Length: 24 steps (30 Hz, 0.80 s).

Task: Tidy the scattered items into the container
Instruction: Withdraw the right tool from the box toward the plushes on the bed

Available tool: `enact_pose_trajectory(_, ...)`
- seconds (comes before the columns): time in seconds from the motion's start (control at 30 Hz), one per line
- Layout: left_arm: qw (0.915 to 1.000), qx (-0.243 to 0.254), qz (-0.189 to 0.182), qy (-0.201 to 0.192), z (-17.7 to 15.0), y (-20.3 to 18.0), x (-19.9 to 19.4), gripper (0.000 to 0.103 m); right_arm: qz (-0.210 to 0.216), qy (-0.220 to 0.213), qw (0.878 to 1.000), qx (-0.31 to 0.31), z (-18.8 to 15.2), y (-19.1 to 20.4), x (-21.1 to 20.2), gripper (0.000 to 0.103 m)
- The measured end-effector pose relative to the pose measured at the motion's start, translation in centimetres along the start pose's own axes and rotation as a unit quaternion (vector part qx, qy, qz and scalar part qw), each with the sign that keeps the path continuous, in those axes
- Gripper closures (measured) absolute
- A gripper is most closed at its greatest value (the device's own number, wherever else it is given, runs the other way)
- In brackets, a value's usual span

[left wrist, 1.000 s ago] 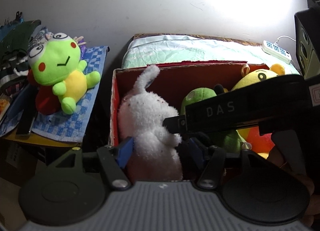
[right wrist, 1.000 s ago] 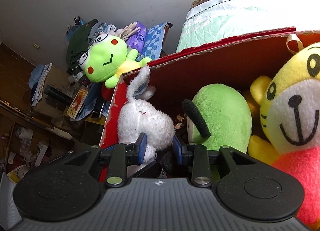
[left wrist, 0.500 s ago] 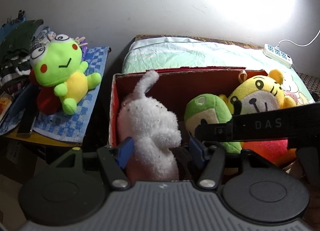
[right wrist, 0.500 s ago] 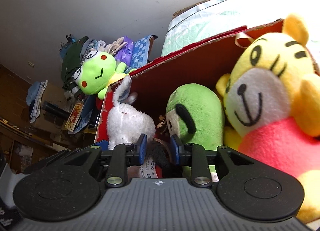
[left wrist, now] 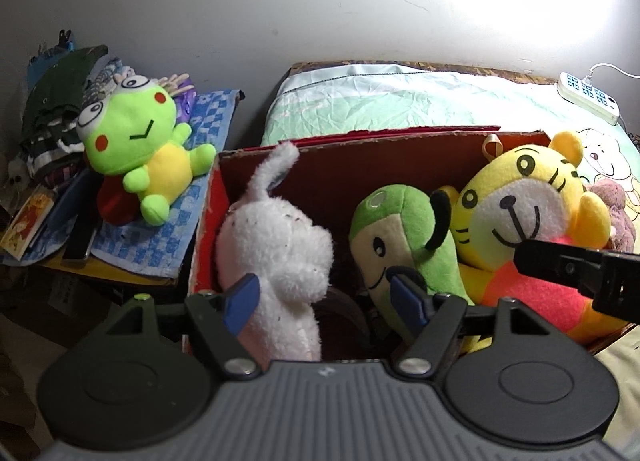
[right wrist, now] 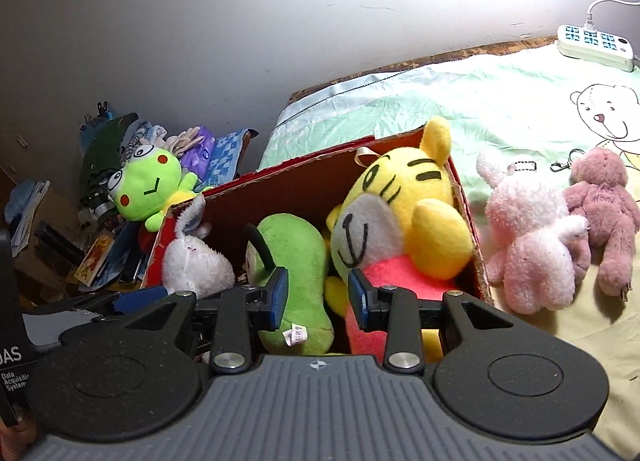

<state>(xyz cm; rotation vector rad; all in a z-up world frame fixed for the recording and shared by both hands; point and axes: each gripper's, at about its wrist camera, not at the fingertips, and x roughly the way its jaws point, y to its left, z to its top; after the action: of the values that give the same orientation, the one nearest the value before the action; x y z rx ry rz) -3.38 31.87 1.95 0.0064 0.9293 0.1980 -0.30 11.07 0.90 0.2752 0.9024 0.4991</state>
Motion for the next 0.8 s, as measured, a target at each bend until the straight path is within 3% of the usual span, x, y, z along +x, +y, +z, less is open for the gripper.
enact_pose_trajectory(0.33,0.9986,-0.013,0.047,-0.017,0.5,-4.8,-1.9,0.022,0.005,-0.007,0.999,-0.037,0.8,-2.6,-2.8,0.066)
enact_pose_trajectory(0.8,0.9977,-0.016,0.061,-0.025,1.3,-13.0,-3.3,0.021,0.006,-0.011,0.999,-0.042,2.4,-9.5,-6.2,0.066)
